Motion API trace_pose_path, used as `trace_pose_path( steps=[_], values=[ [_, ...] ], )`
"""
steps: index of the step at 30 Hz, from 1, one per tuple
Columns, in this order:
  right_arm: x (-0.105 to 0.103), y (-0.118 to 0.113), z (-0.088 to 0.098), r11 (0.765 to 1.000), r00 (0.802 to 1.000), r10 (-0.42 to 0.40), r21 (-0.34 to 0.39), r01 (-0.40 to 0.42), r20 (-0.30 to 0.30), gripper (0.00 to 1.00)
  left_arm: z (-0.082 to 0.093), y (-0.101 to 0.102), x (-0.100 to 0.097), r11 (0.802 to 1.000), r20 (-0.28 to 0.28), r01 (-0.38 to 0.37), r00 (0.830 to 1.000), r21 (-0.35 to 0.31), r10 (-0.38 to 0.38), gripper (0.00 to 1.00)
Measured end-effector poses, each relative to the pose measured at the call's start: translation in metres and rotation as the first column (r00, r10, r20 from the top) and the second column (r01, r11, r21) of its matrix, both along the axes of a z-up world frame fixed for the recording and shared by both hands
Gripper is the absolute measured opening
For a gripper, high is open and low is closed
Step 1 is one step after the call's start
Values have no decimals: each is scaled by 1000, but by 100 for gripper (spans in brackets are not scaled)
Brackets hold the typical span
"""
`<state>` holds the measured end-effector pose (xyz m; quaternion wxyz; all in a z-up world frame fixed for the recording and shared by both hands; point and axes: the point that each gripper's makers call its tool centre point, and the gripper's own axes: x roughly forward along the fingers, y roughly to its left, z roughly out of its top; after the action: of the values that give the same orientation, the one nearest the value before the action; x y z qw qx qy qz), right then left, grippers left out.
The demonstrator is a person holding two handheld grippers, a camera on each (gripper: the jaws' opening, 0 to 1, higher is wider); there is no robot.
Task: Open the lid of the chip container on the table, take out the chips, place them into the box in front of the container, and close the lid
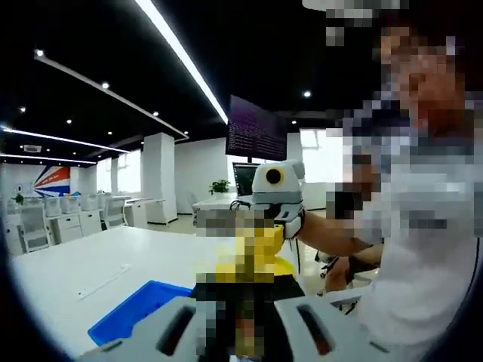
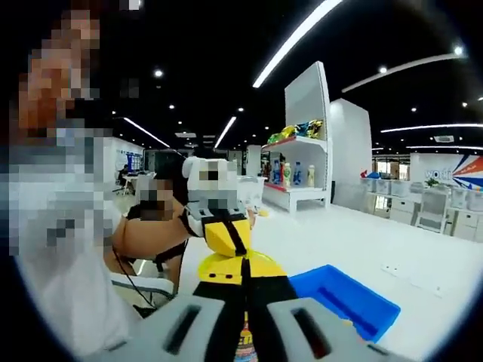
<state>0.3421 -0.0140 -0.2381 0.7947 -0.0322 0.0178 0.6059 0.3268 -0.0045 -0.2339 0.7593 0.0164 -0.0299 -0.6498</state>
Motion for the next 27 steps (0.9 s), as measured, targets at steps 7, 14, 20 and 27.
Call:
trace_pose_path(
  steps=[7, 14, 20, 27],
  values=[
    [7, -9, 10, 998, 997, -44, 44, 41, 64, 18, 3, 9, 3, 999, 55, -46, 997, 13, 45, 40],
    [16, -25, 21, 991, 991, -105, 86, 98, 86, 27, 11, 30, 12, 993, 76, -119, 990, -2, 119, 52],
    [18, -33, 21, 990, 987, -125, 75, 118, 98, 29, 13, 49, 21, 984, 75, -178, 981, -17, 179, 56],
    [27, -47, 17, 985, 979, -167, 57, 162, 115, 34, 9, 68, 35, 963, 71, -268, 961, -21, 269, 67]
  ],
)
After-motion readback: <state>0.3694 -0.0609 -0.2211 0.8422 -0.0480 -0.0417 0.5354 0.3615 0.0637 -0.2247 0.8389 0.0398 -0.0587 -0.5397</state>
